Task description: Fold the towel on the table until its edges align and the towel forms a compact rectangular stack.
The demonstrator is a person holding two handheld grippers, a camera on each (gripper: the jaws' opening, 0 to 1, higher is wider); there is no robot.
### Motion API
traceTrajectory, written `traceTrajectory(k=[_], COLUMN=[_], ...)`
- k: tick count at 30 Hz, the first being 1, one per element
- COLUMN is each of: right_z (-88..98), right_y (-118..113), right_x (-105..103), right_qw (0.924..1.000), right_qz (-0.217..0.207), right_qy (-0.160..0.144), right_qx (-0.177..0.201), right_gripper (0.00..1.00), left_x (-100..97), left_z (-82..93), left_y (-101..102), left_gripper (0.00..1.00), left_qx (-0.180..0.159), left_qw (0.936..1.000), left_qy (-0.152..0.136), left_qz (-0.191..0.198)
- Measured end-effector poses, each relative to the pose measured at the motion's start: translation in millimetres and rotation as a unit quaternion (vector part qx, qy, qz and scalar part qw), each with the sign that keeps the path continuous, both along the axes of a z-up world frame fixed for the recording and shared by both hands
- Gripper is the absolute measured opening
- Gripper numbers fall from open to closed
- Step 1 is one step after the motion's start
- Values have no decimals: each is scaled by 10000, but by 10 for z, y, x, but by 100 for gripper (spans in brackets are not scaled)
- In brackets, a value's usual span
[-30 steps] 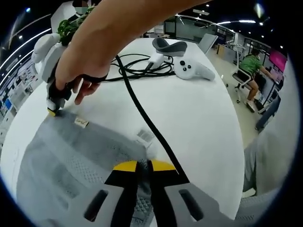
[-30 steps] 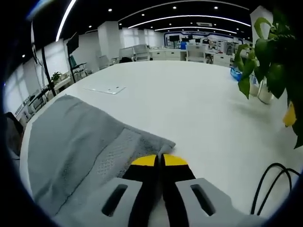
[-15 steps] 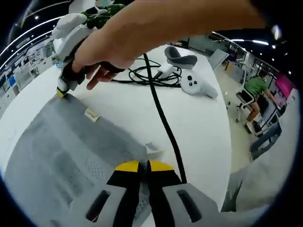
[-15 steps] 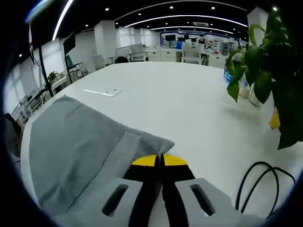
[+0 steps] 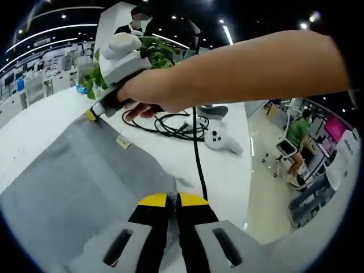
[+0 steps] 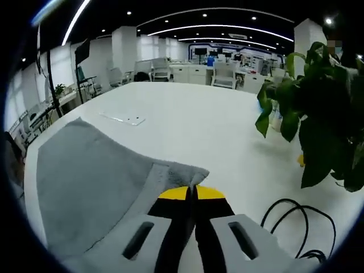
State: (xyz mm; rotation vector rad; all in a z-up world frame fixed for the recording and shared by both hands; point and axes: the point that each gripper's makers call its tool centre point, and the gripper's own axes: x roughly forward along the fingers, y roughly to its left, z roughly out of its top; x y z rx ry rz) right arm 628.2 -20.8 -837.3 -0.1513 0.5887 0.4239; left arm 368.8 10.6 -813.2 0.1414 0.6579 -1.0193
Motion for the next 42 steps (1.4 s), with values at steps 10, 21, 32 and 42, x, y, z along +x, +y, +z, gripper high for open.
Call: traceTrajectory(k=[10, 21, 32, 42], right_z=[507, 1057, 1590, 1904], right_y=[-25, -291, -115, 463], right_x=[-150, -256, -235, -86], right_qw=[9996, 9961, 9905, 9894], right_qz=[-178, -622, -882, -780], right_qy=[-234, -621, -1045, -1218], right_qx=[-41, -113, -158, -118], right_gripper=[0, 0, 0, 0], left_x=[-108, -191, -172, -59], left_z=[563, 1137, 1648, 1865], left_y=[29, -110, 215, 798], left_gripper=[5, 5, 5, 5], left_qx=[-616, -1454, -2077, -2134], left_qw=[9980, 9886, 9766, 9726], left_qy=[-126, -322, -539, -911], left_qz=[-48, -243, -112, 164])
